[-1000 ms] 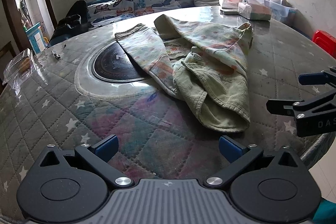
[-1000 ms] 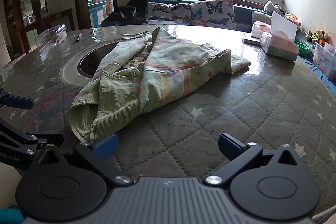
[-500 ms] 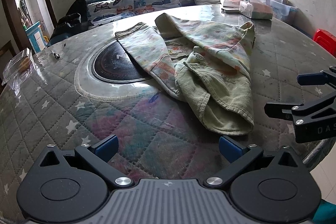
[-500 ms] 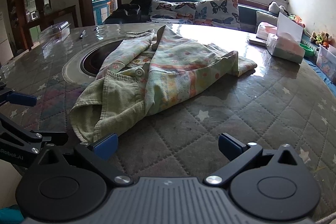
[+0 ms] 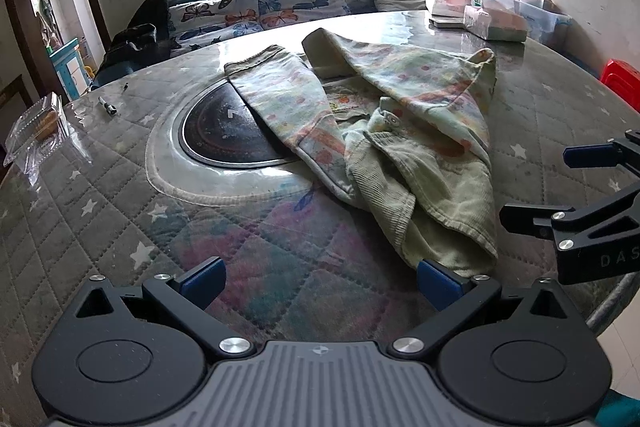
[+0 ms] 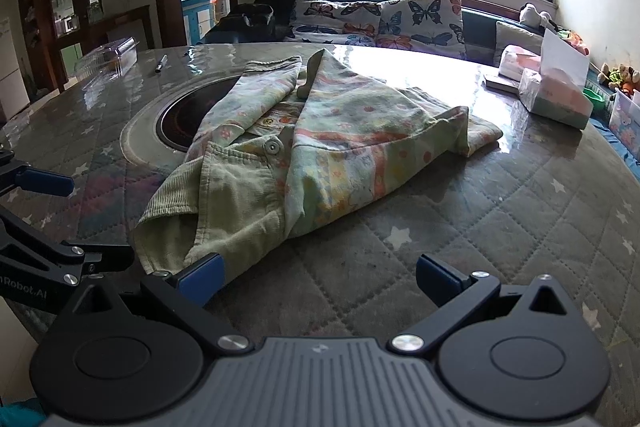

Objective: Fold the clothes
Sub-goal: 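Move both grippers toward the crumpled striped shirt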

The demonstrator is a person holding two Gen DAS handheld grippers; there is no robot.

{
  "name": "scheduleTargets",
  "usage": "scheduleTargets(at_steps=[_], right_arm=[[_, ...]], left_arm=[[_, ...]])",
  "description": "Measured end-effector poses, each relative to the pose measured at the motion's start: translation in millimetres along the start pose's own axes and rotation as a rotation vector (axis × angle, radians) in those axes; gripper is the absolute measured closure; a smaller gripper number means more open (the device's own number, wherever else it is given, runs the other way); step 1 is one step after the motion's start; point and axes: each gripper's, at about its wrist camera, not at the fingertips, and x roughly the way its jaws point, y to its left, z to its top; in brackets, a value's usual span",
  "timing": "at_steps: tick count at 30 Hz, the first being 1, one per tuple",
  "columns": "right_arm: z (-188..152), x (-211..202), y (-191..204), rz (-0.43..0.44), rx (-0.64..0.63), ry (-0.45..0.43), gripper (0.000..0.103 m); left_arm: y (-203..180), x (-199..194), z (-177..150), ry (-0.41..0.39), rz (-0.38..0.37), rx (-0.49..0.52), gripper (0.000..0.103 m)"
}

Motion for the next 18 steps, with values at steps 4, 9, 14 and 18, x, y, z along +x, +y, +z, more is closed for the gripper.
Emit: scheduleTargets(at_steps=[4,9,14,18], right_arm=[[3.9,3.1,0.2,0.004,-0.002,0.002,0.0],[9.5,7.6,1.5,0.007,-0.008,0.006,0.0],[14.9,12.2,2.2,0.011,-0.014,0.01,0.0],[19.6,15.4,2.3,0.011,-0.018,0.011,0.001]], left_arm=[[3.4,1.6,4.6,0.0,0.004,-0.003,0.0],[8.3,4.1,10.8,-0.003,0.01,-0.008,0.0],[11.6,5.8,16.2,-0.005,0.012,-0.009,0.0],[14.4,7.2,21.8,-0.011,0.013,-0.012,0.0]])
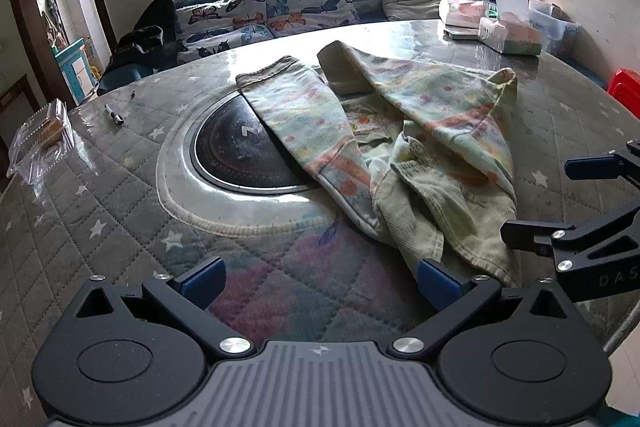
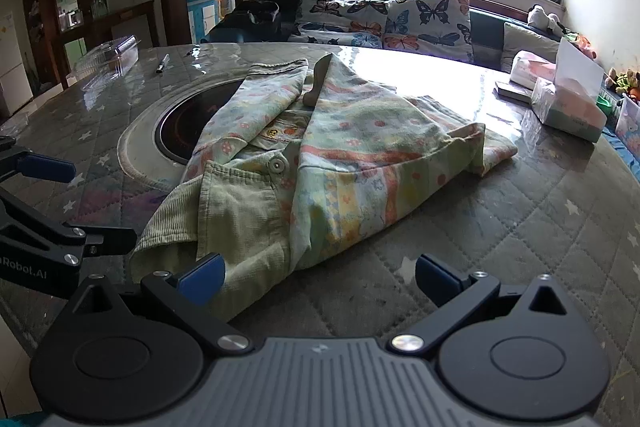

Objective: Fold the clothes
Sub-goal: 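Move both grippers toward the crumpled striped shirt, then close the right gripper on the edge of the striped shirt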

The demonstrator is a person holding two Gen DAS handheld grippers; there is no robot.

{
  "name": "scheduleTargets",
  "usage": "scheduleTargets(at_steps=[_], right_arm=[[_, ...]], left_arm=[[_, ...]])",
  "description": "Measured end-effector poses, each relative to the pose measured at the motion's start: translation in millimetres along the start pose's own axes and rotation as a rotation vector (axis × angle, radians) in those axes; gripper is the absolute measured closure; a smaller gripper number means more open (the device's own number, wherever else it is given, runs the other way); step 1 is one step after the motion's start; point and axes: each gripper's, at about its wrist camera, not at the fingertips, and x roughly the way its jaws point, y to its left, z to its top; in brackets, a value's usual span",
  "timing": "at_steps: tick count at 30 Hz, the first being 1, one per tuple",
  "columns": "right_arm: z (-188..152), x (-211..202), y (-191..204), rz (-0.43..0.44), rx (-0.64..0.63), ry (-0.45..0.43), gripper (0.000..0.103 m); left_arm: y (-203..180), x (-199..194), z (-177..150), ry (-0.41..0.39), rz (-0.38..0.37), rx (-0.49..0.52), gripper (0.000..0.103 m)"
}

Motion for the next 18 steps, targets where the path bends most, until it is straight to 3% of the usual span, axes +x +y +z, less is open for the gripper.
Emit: scheduleTargets(at_steps=[10,18], right_arm=[[16.9,12.2,-3.2,0.009,-0.009,0.005,0.005],[37.7,28.0,-8.5,0.006,-0.026,0.016,0.016]], left_arm=[[13.3,7.9,19.4,-0.023,0.01,-0.029,0.0],[24.4,18.5,37.2,-0.055,0.009,-0.064,0.0]])
